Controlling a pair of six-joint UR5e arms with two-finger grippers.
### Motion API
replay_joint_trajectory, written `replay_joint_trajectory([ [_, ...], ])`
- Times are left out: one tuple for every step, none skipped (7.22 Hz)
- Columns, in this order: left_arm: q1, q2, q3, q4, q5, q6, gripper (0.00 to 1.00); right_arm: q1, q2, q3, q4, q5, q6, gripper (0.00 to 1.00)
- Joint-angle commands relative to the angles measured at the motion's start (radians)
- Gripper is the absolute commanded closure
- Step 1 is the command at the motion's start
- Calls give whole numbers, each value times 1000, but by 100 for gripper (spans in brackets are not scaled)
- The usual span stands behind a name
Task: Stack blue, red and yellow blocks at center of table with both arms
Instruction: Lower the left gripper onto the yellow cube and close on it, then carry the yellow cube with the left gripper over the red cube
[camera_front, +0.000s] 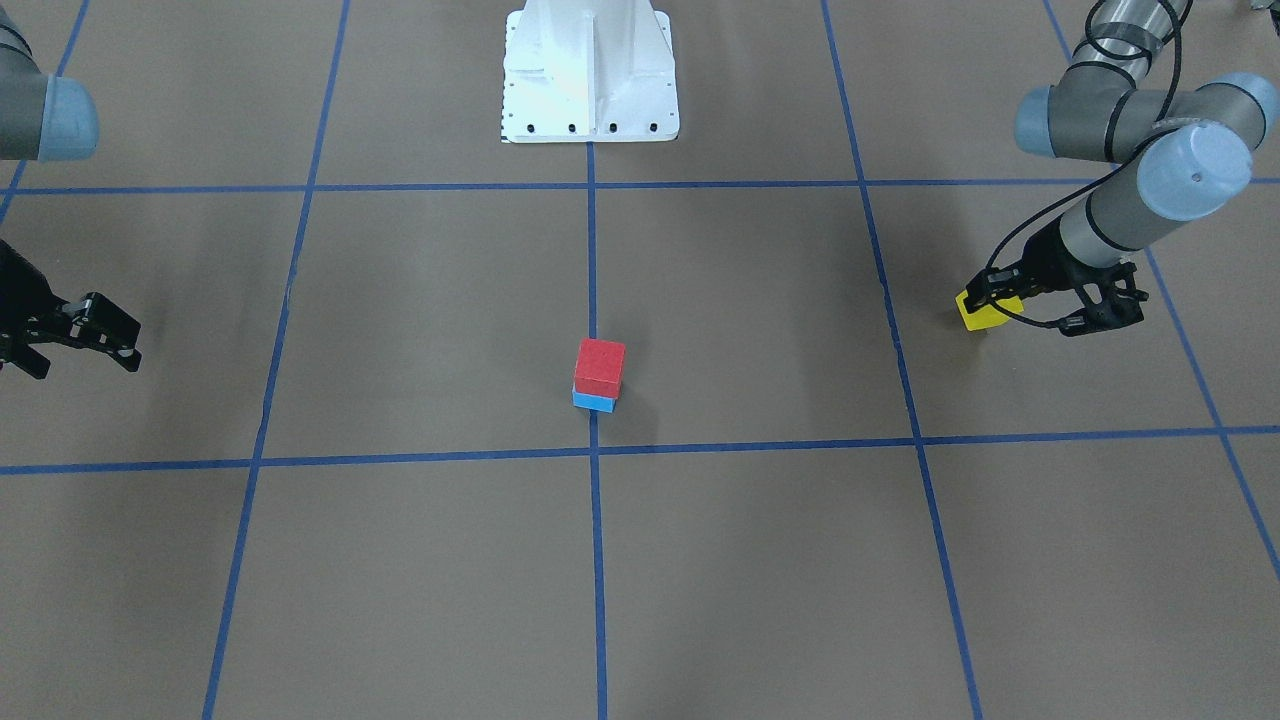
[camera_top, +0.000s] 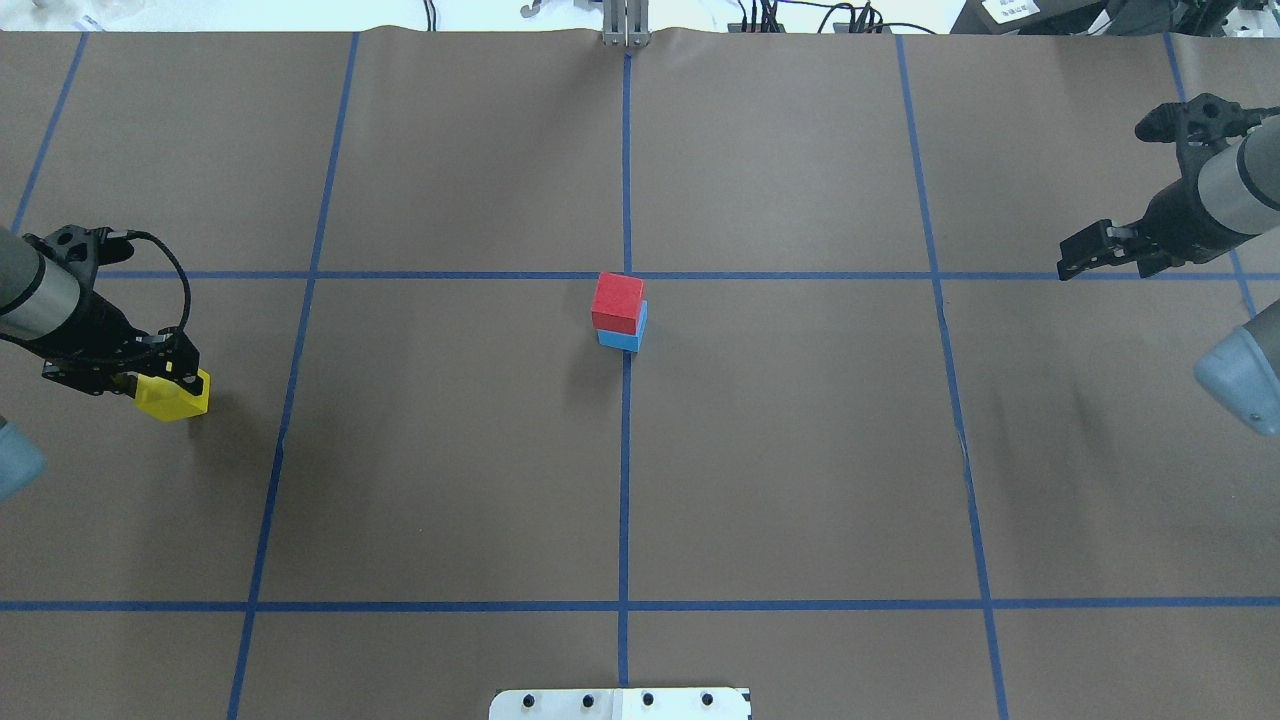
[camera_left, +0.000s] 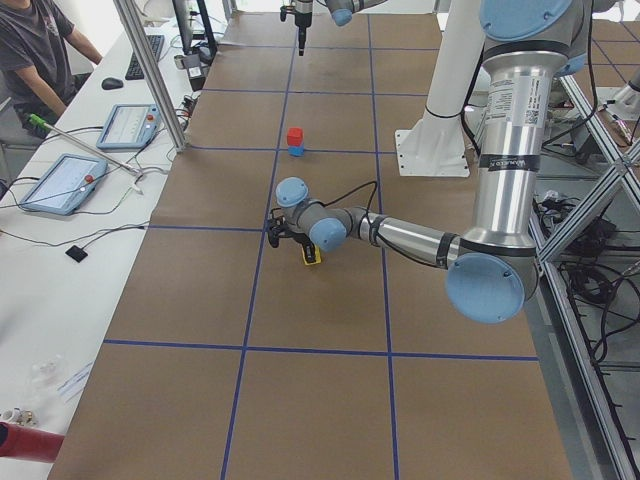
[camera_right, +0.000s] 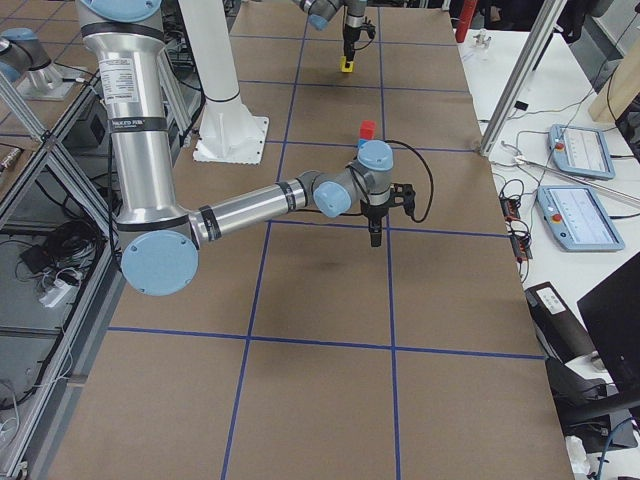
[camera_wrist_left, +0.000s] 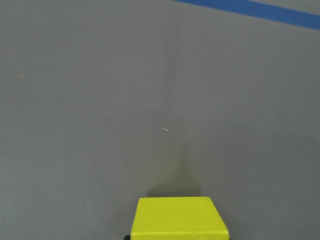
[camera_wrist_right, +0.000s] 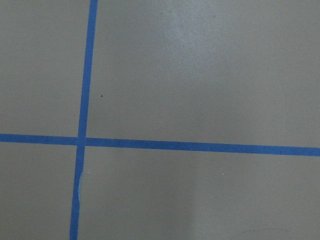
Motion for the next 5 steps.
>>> replay_joint_trajectory([
  [-10,-357,-42,381,-26,-3,100,0,1,1,0,2,0,0],
  [20,-502,-38,504,59,-12,100,0,1,1,0,0,0,0],
  [90,-575,-11,499,79,-76,100,0,1,2,0,2,0,0],
  [126,-715,83,493,142,-75,100,0,1,2,0,2,0,0],
  [207,-855,226,486,247,-59,100,0,1,-1,0,2,-2,0],
])
